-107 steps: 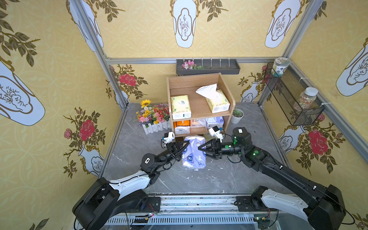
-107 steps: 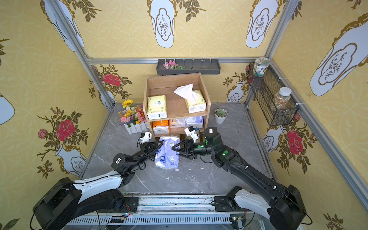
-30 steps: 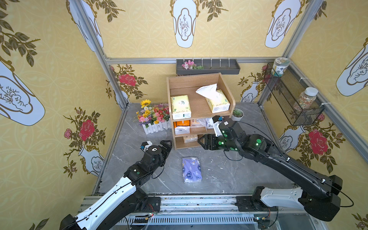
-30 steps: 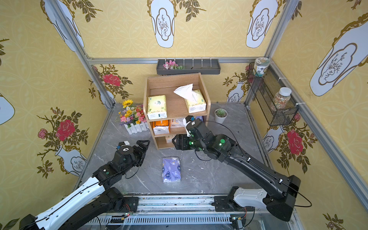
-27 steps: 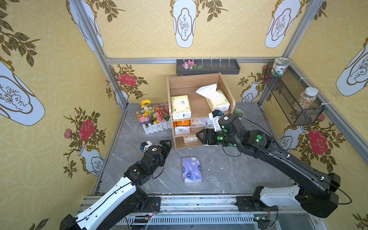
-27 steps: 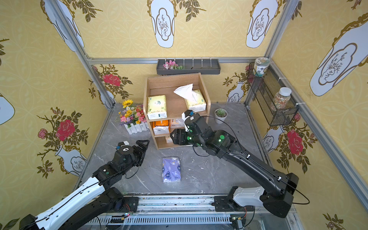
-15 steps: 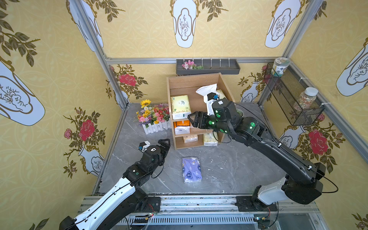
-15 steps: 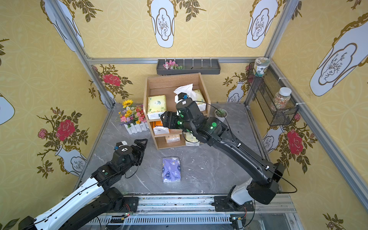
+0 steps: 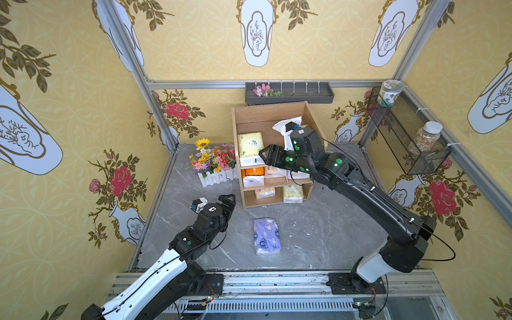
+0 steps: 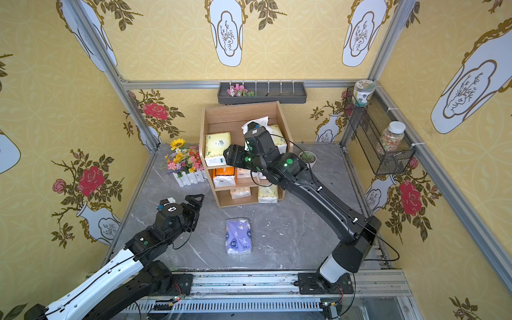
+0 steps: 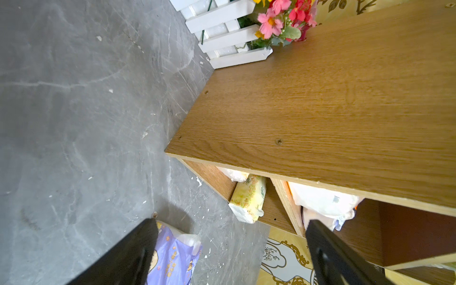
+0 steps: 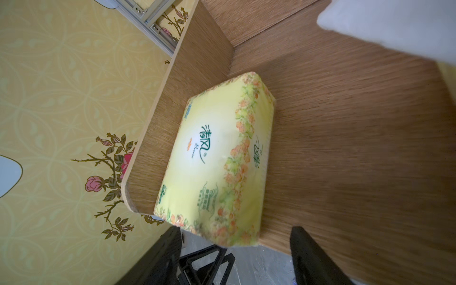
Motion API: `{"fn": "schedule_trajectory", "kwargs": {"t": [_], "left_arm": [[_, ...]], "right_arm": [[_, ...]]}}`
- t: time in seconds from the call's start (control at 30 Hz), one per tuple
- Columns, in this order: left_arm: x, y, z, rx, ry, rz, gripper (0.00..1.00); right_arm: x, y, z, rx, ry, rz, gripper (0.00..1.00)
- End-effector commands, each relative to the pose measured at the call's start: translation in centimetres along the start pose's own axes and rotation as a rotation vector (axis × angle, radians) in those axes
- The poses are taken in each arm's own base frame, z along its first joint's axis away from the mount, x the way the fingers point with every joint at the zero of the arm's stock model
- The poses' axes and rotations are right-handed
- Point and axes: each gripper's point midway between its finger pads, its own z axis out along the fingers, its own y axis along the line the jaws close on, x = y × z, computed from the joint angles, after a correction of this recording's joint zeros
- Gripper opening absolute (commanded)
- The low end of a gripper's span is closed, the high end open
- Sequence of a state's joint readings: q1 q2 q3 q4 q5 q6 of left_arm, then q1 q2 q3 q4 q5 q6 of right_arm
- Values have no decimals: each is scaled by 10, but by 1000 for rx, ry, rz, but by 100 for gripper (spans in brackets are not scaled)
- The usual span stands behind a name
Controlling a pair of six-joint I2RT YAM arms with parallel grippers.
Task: Remove the tissue boxes from the shelf
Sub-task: Pick up a box of tissues from the shelf.
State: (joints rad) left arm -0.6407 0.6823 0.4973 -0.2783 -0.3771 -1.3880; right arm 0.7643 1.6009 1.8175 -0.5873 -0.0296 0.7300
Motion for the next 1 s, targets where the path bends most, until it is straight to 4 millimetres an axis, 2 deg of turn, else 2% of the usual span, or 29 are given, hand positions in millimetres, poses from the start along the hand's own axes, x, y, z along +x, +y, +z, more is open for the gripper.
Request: {"fn": "schedule_trajectory", "kwargs": {"t": [0.0, 0.3, 0.57, 0.8, 0.97], "left_arm": [[1, -1, 0, 8, 7, 1, 100], [1, -2, -1, 23, 9, -15, 100], [0, -5, -3, 34, 5, -21, 100], [-4, -8, -6, 41, -16, -22, 100], [-11, -16, -12, 52, -45, -17, 100]], "right_arm": [[-7, 12, 8, -56, -9, 18, 74], [-6, 5, 32, -43, 23, 35, 72], [11, -2, 51, -15, 100, 47, 59], [14, -6, 51, 3, 112, 41, 35], [12, -1, 42, -22, 112, 40, 18]]}}
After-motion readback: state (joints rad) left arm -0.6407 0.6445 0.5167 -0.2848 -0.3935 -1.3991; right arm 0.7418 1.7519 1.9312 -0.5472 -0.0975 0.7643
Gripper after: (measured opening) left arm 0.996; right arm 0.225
